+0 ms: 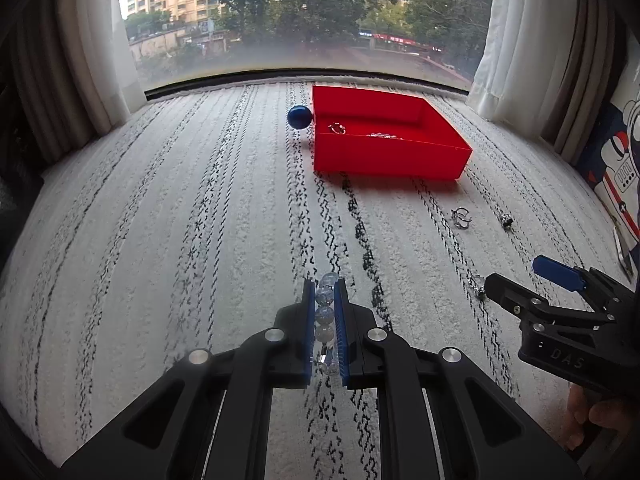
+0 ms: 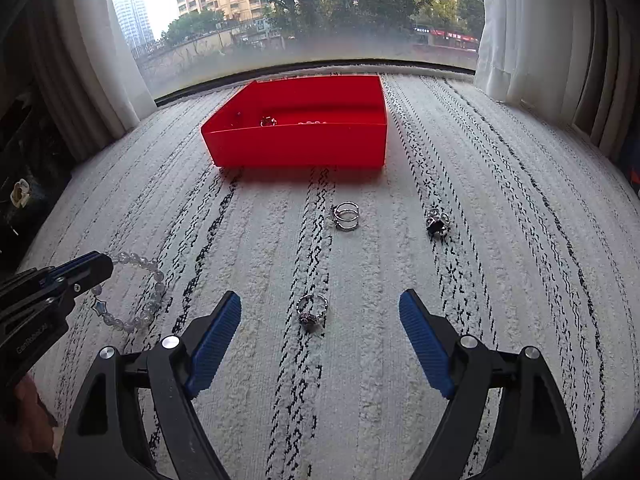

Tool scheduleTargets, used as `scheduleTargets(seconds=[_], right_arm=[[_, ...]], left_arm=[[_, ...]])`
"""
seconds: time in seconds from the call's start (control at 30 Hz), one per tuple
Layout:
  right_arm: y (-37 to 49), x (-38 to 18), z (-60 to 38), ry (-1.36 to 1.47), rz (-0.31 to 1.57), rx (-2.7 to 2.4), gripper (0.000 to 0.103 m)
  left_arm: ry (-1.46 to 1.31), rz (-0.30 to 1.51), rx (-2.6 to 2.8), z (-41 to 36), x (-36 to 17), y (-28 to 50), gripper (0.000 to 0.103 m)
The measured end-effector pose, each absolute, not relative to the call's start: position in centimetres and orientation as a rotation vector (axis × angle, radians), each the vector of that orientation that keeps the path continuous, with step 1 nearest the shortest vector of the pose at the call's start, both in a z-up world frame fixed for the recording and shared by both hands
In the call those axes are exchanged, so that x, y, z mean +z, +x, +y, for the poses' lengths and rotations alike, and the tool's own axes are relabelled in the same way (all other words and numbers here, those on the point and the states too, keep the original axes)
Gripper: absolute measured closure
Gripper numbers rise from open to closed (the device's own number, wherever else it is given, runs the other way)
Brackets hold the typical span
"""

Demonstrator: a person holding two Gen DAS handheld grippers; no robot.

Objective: Organize jewelry
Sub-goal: 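Grasp the clear beaded bracelet on the cushion with the left tool, then close the right tool on the small silver gem ring while the left tool holds the bracelet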

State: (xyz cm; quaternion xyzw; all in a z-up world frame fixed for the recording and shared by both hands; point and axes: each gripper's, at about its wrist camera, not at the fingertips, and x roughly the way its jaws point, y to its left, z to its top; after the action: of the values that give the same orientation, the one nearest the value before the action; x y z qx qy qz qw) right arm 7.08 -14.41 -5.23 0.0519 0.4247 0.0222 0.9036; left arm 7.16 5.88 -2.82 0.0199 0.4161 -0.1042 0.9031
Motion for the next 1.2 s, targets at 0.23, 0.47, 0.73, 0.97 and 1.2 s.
scheduleTargets(seconds=[0.23,0.47,0.73,0.97,1.2], right_arm=[[8.5,-6.9,-13.4,0.077,0.934,0.032,0.033],[8.5,-7.7,-12.9,0.044,0.950,0.020,0.043],[8.2,-7.6,-12.4,0.003,0.940,0.019,0.062],[8.0,-7.5,-12.3,0.001,0.937,0.026,0.082],[7.9,-7.5,-12.4,0.006,0.934,0.031,0.082]], left_arm=[[0.033,0.867,-0.217,6.4,-3.4,7.5,0.094],[0.039,0.870,-0.231,6.0,-3.6,7.4,0.094],[0.048,0.876,-0.234,5.7,-3.8,7.3,0.094],[0.049,0.877,-0.233,5.7,-3.9,7.4,0.094],[0.053,0.880,-0.231,5.7,-4.0,7.4,0.094]])
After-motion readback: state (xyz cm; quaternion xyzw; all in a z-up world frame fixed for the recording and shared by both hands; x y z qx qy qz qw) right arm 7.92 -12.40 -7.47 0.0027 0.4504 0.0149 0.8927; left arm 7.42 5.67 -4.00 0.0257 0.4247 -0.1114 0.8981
